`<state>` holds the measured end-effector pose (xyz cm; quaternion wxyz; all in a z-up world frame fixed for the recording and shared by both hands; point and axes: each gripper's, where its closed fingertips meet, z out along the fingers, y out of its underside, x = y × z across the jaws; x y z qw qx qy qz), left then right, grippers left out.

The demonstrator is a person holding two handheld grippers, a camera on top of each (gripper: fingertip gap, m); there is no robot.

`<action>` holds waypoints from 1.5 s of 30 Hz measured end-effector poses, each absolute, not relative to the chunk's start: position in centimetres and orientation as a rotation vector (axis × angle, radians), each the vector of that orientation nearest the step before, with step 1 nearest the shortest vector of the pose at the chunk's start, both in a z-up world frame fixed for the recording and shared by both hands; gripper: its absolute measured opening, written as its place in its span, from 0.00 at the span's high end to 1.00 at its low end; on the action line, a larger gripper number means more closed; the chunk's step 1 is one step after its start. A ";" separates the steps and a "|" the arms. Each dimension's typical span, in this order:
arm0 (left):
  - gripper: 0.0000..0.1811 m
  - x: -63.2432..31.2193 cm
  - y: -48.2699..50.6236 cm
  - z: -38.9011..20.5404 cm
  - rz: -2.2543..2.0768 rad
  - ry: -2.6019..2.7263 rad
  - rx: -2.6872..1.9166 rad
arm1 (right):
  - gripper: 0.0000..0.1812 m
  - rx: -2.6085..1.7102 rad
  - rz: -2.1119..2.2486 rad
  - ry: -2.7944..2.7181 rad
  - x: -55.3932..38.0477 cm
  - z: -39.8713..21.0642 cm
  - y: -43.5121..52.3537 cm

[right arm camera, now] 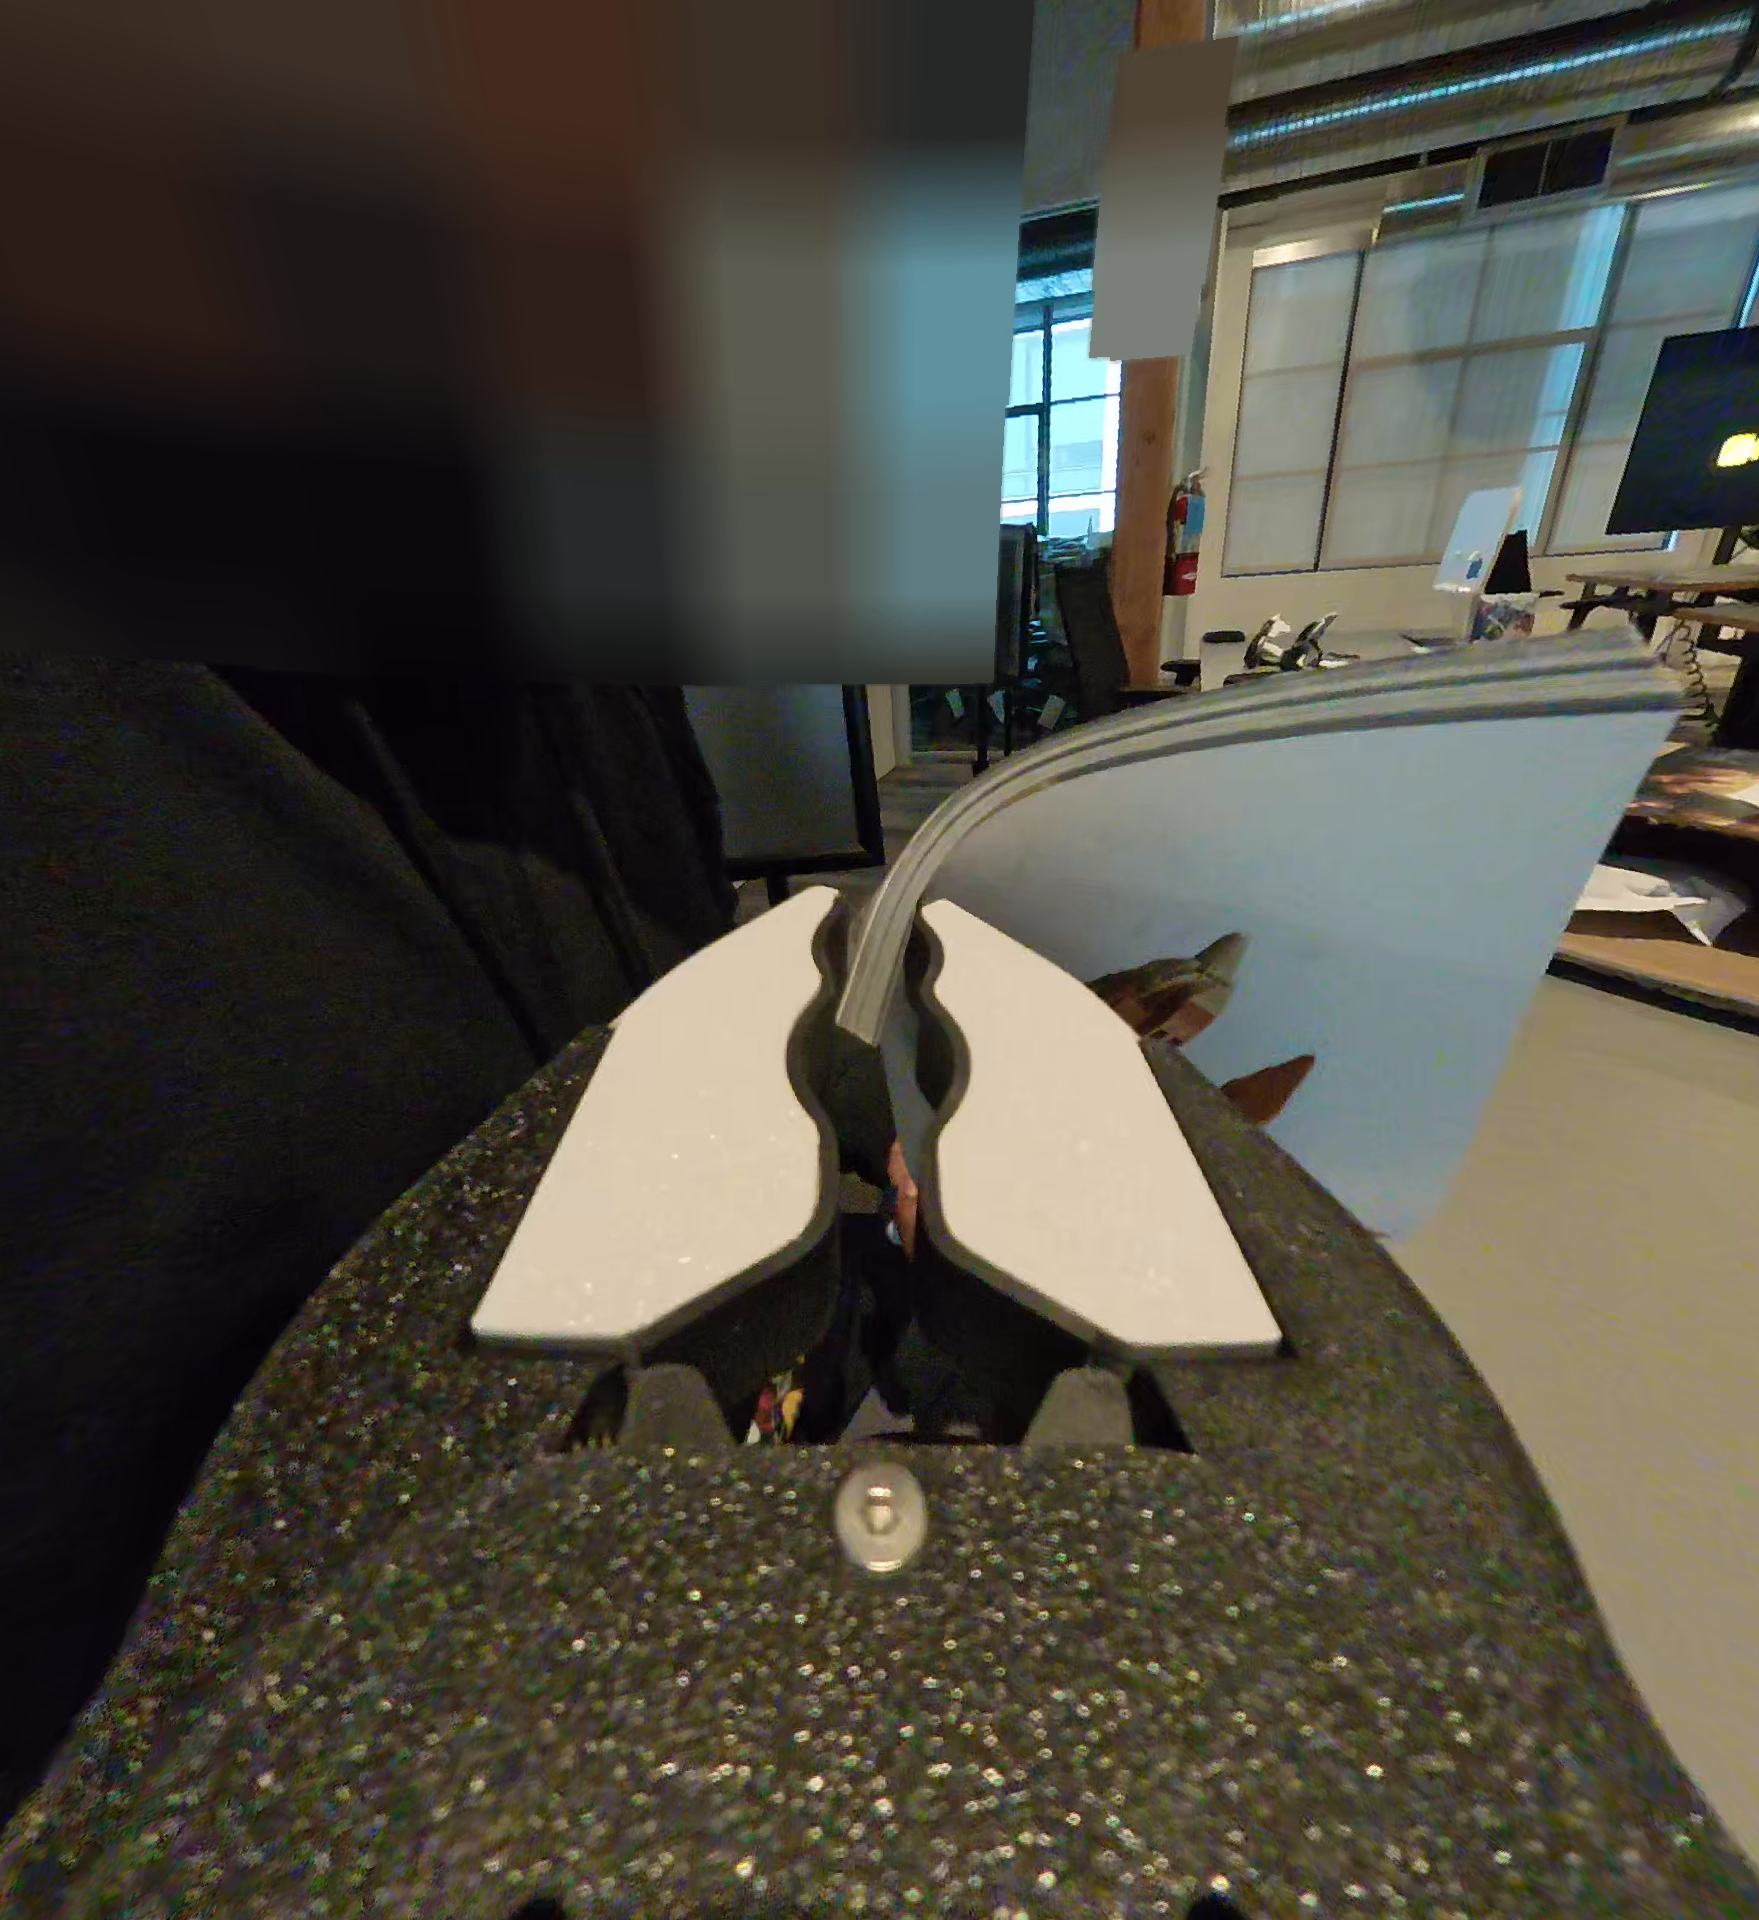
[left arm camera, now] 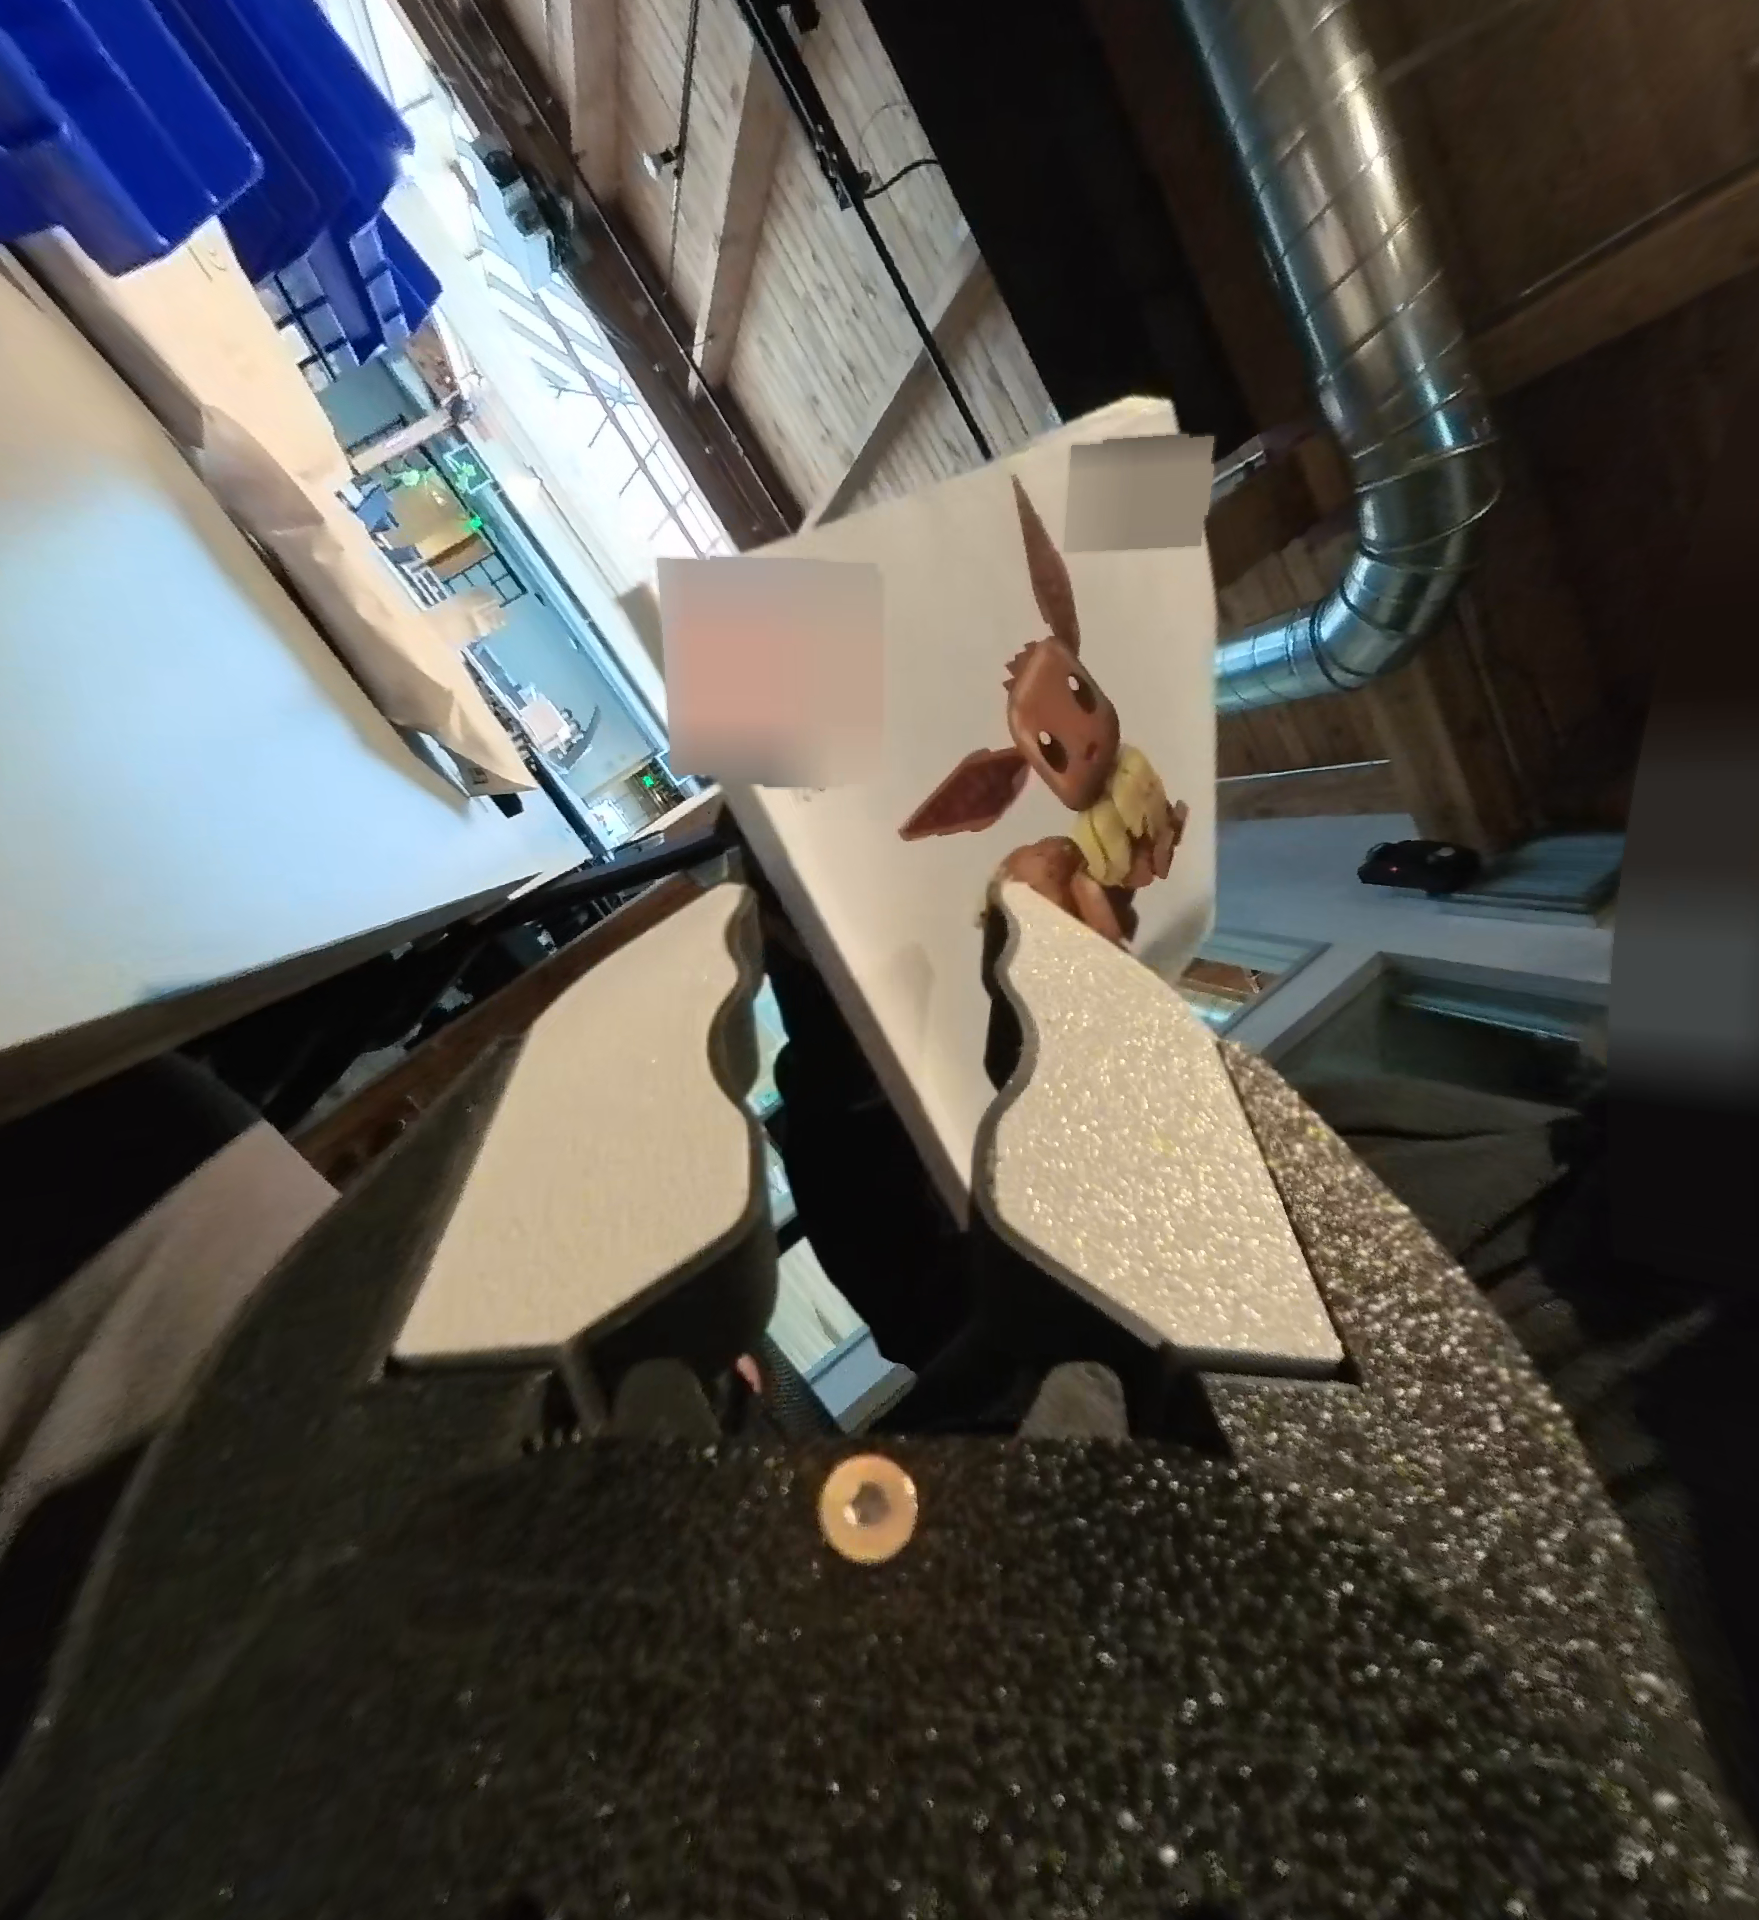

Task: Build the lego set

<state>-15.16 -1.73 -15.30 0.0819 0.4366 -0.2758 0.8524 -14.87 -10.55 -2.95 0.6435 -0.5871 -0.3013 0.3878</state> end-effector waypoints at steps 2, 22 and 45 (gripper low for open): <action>0.78 -14.9 -1.9 -15.7 2.530 -0.806 1.319 | 0.95 -1.326 0.886 -0.696 -15.1 -2.7 -10.9; 0.89 -15.9 -4.3 -12.9 2.550 -0.766 1.079 | 0.95 -1.331 0.866 -0.672 -14.8 -3.6 -12.9; 0.97 -16.6 0.2 -7.6 2.894 -0.963 0.921 | 0.72 -1.461 0.655 -0.411 -10.4 -0.8 -11.3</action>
